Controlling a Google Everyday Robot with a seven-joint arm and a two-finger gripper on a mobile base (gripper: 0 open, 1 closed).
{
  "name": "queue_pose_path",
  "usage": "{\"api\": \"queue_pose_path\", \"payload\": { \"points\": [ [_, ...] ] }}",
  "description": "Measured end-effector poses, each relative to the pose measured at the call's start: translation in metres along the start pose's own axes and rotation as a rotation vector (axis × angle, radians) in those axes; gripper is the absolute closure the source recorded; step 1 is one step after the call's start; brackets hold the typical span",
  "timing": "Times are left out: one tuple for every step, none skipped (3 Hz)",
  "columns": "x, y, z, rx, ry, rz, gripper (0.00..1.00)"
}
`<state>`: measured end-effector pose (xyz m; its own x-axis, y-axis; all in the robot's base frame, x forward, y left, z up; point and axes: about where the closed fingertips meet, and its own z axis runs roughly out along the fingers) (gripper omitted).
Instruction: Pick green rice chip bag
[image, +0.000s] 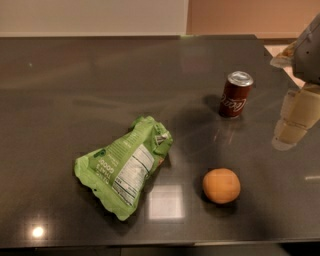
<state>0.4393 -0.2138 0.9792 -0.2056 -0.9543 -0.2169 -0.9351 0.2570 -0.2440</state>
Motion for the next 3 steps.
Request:
{"api": "queue_pose_path", "payload": {
  "points": [
    [-0.019,-0.002,0.008,-0.064,-0.049,-0.055,0.0],
    [-0.051,0.0,0.028,-0.145,-0.107,-0.136,0.0],
    [-0.073,0.002,0.041,-0.193,-0.145,-0.188,0.0]
  ]
}}
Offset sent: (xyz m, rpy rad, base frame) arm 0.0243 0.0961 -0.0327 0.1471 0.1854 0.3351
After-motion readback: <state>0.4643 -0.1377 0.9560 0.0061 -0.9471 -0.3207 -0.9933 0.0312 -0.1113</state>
